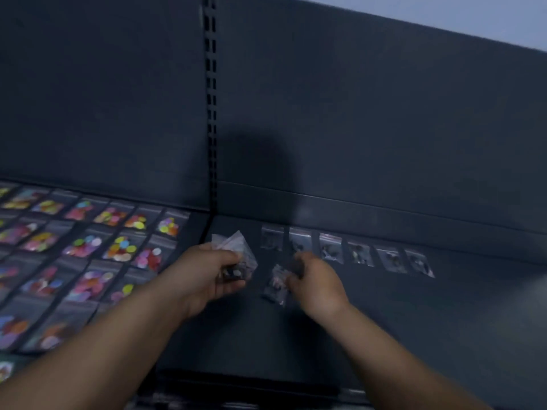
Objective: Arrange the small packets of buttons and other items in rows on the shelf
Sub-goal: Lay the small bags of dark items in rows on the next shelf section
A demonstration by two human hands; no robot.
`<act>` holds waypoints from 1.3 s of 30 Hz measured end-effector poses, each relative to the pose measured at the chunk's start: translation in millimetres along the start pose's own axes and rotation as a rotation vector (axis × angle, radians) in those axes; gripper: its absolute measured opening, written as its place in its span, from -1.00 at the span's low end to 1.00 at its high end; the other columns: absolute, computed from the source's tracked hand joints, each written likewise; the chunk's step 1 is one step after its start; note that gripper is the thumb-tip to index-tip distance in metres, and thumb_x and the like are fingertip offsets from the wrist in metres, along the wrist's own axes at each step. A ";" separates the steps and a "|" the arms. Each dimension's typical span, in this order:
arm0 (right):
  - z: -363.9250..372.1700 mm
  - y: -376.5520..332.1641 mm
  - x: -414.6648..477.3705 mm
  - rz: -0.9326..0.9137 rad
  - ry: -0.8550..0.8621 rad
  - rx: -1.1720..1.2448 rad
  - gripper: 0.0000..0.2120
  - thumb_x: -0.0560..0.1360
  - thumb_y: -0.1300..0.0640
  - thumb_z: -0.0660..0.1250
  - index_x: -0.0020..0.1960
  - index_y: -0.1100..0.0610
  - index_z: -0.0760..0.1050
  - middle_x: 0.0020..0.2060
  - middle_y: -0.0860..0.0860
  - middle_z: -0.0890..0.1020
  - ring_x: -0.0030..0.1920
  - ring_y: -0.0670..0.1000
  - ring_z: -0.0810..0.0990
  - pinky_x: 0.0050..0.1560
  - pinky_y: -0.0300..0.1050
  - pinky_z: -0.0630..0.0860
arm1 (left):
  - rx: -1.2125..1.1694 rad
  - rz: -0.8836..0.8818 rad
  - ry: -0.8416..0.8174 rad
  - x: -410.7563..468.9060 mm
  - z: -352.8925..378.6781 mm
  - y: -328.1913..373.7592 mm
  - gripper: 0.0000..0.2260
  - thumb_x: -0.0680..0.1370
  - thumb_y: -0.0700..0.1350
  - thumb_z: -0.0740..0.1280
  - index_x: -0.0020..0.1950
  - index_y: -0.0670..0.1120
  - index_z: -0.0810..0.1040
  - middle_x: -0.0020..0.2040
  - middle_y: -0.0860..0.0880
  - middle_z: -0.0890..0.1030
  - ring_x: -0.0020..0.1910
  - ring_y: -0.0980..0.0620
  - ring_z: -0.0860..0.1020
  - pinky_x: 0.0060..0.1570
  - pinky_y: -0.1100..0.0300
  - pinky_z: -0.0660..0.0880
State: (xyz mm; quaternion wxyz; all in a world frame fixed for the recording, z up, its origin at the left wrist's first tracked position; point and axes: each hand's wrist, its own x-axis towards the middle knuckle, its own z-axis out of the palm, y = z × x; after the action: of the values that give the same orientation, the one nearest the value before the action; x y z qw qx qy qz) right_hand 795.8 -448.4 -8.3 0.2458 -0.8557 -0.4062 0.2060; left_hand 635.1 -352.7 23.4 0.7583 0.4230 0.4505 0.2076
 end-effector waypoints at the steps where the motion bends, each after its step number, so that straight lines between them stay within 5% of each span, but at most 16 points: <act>1: -2.3 3.8 -0.4 -0.120 0.047 -0.133 -0.66 0.50 0.18 0.27 0.28 0.10 0.44 0.15 0.04 0.52 0.16 0.06 0.52 0.09 -0.22 0.40 | -0.012 0.011 0.017 -0.1 1.6 -1.6 -0.80 0.56 -0.29 0.26 0.18 -0.22 0.46 0.06 -0.30 0.61 -0.20 -0.11 0.62 -0.45 0.22 0.58; 6: 3.0 23.0 -12.2 -0.585 -0.070 -0.354 -0.74 0.52 0.13 0.21 0.16 0.12 0.54 0.20 0.03 0.53 0.20 0.10 0.45 0.26 -0.12 0.37 | -0.033 0.047 0.060 -0.2 14.4 -9.0 -0.88 0.54 -0.30 0.28 0.06 -0.17 0.50 -0.10 -0.22 0.63 -0.26 -0.08 0.62 -0.48 0.25 0.55; 14: 6.9 28.2 2.0 -0.710 -0.183 -0.467 -0.50 0.56 -0.03 0.16 0.46 0.08 0.25 0.48 0.02 0.25 0.46 0.06 0.22 0.47 -0.12 0.07 | -0.031 0.070 0.082 -0.2 24.5 -3.1 -0.93 0.54 -0.30 0.29 -0.03 -0.15 0.48 -0.14 -0.19 0.61 -0.23 -0.08 0.60 -0.47 0.25 0.57; 19: 1.7 26.7 11.6 -0.744 -0.238 -0.495 -0.48 0.60 0.01 0.13 0.52 0.05 0.11 0.53 -0.01 0.12 0.52 0.00 0.06 0.42 -0.26 -0.19 | -0.024 0.072 0.076 0.8 23.9 -1.1 -0.94 0.54 -0.29 0.30 -0.02 -0.16 0.49 -0.12 -0.21 0.61 -0.22 -0.08 0.61 -0.47 0.24 0.56; 35: 4.0 18.0 24.3 -0.746 -0.219 -0.430 -0.54 0.55 0.10 0.15 0.45 0.08 0.27 0.49 0.02 0.23 0.49 0.02 0.15 0.47 -0.25 -0.03 | 0.009 0.069 0.048 6.9 20.2 2.2 -0.94 0.54 -0.30 0.30 -0.01 -0.18 0.49 -0.13 -0.19 0.61 -0.26 -0.04 0.61 -0.45 0.24 0.57; 39: 3.8 13.9 21.4 -0.577 -0.033 -0.032 -0.61 0.52 0.00 0.10 0.27 0.10 0.45 0.26 0.03 0.50 0.29 -0.02 0.42 0.32 -0.29 0.24 | 0.018 0.071 0.047 9.8 24.4 1.8 -0.93 0.54 -0.28 0.31 -0.01 -0.16 0.50 -0.13 -0.17 0.62 -0.25 -0.04 0.61 -0.44 0.23 0.58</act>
State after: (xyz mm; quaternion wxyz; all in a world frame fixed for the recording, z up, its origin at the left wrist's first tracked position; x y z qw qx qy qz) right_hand 814.4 -438.0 -22.7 0.2743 -0.7050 -0.6400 0.1348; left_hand 661.1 -355.9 25.7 0.7359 0.4405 0.4547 0.2402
